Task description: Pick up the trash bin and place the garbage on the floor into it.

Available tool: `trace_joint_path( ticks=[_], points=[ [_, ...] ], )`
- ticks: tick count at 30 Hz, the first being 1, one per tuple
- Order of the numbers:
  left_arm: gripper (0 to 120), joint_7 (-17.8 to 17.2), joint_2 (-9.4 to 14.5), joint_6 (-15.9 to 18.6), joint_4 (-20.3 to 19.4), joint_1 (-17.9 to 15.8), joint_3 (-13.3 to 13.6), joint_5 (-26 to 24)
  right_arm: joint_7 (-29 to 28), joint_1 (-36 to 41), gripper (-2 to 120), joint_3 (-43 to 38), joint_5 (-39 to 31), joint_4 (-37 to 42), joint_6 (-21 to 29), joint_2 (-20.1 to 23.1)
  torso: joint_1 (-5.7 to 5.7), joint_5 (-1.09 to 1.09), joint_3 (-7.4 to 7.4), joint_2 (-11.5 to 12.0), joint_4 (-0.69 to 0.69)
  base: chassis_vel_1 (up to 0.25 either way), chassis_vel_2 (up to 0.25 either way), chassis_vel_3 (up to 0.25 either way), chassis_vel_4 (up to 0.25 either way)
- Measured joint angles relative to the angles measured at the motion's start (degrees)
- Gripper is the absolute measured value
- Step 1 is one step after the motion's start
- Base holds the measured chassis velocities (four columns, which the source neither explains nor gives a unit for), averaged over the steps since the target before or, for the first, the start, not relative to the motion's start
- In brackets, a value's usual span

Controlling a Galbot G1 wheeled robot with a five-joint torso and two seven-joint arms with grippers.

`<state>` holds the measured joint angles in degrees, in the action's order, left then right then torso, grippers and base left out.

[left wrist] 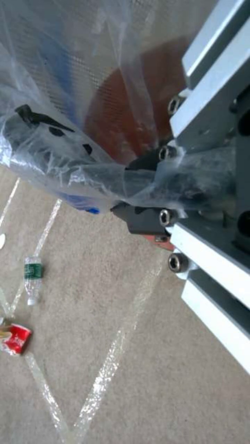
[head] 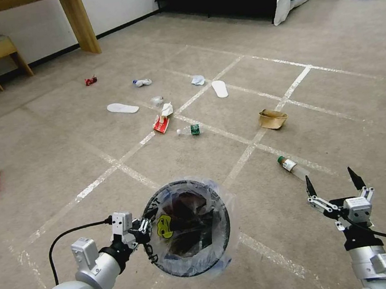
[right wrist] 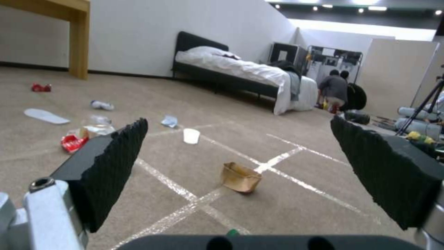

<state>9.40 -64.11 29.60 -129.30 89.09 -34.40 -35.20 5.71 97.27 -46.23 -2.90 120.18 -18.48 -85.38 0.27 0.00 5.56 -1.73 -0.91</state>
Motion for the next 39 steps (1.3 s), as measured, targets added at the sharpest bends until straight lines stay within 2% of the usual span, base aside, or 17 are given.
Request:
trace_joint_path(
  ticks=[11,21,27,30,31,32,33,35,36,39],
  points=[
    [1,0.2,0.5,-0.2,-0.8,0.4,-0.5,0.6,0.0,0.0,100,-0.2,0.2,0.3,0.0,0.2,0.0,0.0,0.0,0.0,0.0,-0.112,0.114,0.117,-0.113],
    [1,0.2,0.5,-0.6,-1.2,0.8,-0.6,0.9,0.0,0.3,100,-0.2,0.5,0.5,-0.7,-0.4,0.01,0.0,0.0,0.0,0.0,-0.256,0.255,0.24,-0.256],
    [1,0.3,0.5,-0.7,-1.2,1.0,-0.6,1.0,-0.1,0.4,100,-0.1,0.9,0.5,-1.0,-0.7,0.01,0.02,0.0,0.0,0.0,-0.344,0.334,0.333,-0.331],
    [1,0.3,0.4,-0.7,-1.1,0.9,-0.6,1.0,-0.2,0.3,100,-0.1,1.3,0.4,-1.5,-0.7,0.02,-0.04,0.02,0.0,-0.01,-0.345,0.349,0.364,-0.352],
    [1,0.2,0.4,-0.9,-0.7,0.9,-0.5,1.0,-0.3,0.1,100,-0.2,1.3,0.1,-1.8,-0.7,0.03,0.06,0.03,0.0,0.01,-0.33,0.283,0.288,-0.326],
    [1,0.2,0.4,-0.9,-0.7,0.9,-0.5,1.0,-0.3,0.1,100,-0.2,1.3,0.1,-1.8,-0.7,0.03,0.06,0.03,0.0,0.01,-0.33,0.283,0.288,-0.326],
    [1,0.2,0.5,-1.0,-0.2,0.9,-0.3,1.3,-0.3,0.0,100,-0.3,1.3,-0.2,-2.1,-0.7,0.04,-0.04,0.03,0.0,-0.01,-0.26,0.2,0.209,-0.243],
    [1,0.3,0.5,-1.1,0.0,1.0,-0.2,1.6,-0.3,0.0,100,-0.4,1.3,-0.4,-2.3,-0.6,0.04,-0.05,0.03,0.0,0.0,-0.166,0.2,0.094,-0.145],
    [1,0.4,0.5,-1.3,0.1,1.3,-0.2,2.0,-0.3,-0.1,100,-0.4,1.2,-0.7,-2.3,-0.4,0.05,0.04,0.04,0.0,-0.01,-0.062,0.092,0.094,-0.041],
    [1,0.7,0.2,-1.4,0.2,1.5,-0.2,2.4,-0.4,-0.4,100,0.0,1.2,-1.1,-2.2,0.2,0.0,-0.01,-0.01,0.0,0.0,0.003,-0.024,-0.009,0.015]
  ],
)
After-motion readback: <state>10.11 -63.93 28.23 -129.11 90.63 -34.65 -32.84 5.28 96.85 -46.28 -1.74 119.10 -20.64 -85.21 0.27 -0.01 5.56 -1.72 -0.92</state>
